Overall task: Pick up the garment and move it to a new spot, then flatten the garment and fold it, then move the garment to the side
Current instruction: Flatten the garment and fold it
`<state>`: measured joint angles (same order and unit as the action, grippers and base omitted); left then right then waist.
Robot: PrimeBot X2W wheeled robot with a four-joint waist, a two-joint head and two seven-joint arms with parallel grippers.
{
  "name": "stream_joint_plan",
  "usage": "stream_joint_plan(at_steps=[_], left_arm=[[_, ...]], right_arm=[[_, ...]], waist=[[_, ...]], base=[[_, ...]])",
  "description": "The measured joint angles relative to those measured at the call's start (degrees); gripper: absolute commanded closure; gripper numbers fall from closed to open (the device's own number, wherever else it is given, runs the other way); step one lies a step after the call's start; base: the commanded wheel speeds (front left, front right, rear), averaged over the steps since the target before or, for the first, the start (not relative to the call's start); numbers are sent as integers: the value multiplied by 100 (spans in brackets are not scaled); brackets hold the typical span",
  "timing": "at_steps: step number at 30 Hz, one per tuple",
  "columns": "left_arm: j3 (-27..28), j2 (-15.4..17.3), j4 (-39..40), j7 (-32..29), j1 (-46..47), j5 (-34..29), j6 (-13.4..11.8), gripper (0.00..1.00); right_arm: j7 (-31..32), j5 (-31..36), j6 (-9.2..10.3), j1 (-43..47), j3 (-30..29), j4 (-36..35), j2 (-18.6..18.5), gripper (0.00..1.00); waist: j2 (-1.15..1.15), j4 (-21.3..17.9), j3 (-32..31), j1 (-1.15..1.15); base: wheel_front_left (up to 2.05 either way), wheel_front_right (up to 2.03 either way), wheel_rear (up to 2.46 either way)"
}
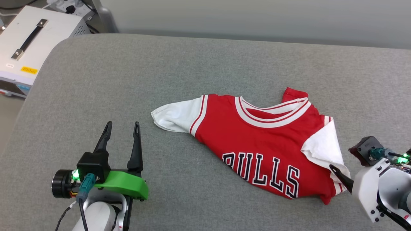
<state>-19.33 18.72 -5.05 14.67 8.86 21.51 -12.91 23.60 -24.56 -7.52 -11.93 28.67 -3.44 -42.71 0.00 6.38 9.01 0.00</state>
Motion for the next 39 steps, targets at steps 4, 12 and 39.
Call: stream_joint_plan(at_steps=[4,12,39], left_arm=[[287,-272,-13,0,-2,-291,238,0],[713,-724,-82,0,4,-759,645,0],[1443,-1354,-286,0,-325,-1389,1282,0]], right_arm=[[43,-111,0,-37,281,209,-99,0],[-93,20,0,-424,884,1084,75,0],[-2641,-1578,-2,98,-2554,1677,2328,100]], waist=[[0,87,163,0],[0,227,536,0],[0,-288,163,1]], base=[[0,0,0],[0,0,0],[0,0,0]])
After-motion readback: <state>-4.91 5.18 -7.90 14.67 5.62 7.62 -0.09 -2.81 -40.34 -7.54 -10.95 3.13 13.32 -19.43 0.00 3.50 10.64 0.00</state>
